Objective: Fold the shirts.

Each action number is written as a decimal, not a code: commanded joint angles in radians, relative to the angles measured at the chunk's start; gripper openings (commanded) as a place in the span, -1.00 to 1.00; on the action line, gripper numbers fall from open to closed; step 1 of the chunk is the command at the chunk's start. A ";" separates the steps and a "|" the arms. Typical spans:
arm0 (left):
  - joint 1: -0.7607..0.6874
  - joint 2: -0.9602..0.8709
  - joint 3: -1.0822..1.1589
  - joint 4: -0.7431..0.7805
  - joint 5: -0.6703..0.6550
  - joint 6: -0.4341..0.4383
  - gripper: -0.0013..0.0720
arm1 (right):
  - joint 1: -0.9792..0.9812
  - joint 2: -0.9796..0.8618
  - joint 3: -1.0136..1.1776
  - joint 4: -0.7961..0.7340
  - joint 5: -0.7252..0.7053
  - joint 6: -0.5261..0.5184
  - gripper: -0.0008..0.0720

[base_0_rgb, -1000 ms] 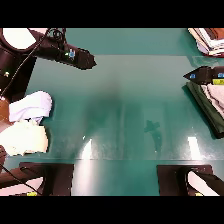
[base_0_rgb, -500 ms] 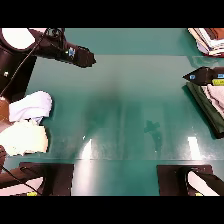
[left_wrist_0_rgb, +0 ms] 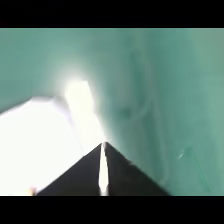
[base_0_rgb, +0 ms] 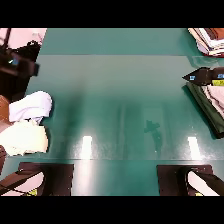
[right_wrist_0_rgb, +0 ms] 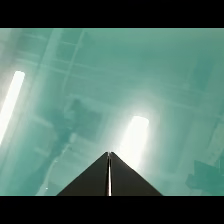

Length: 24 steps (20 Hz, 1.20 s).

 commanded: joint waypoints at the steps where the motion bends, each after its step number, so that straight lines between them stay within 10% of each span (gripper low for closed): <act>1: 0.166 0.026 -0.152 0.084 0.030 -0.060 0.95 | 0.001 0.001 0.000 0.000 0.003 0.000 -0.93; 8: 0.258 -0.014 -0.524 0.091 0.429 -0.081 0.99 | 0.001 0.001 0.000 0.000 -0.007 0.000 -0.93; 13: 0.258 -0.126 -0.539 0.079 0.459 -0.085 0.99 | 0.001 0.001 0.000 0.001 -0.037 0.000 -0.93; 16: 0.258 -0.122 -0.528 0.079 0.457 -0.105 -0.80 | 0.001 0.001 0.000 0.001 -0.050 0.000 -0.93; 24: 0.255 0.042 -0.211 -0.063 0.269 -0.103 -0.90 | 0.001 0.002 0.077 0.055 -0.060 0.000 -0.93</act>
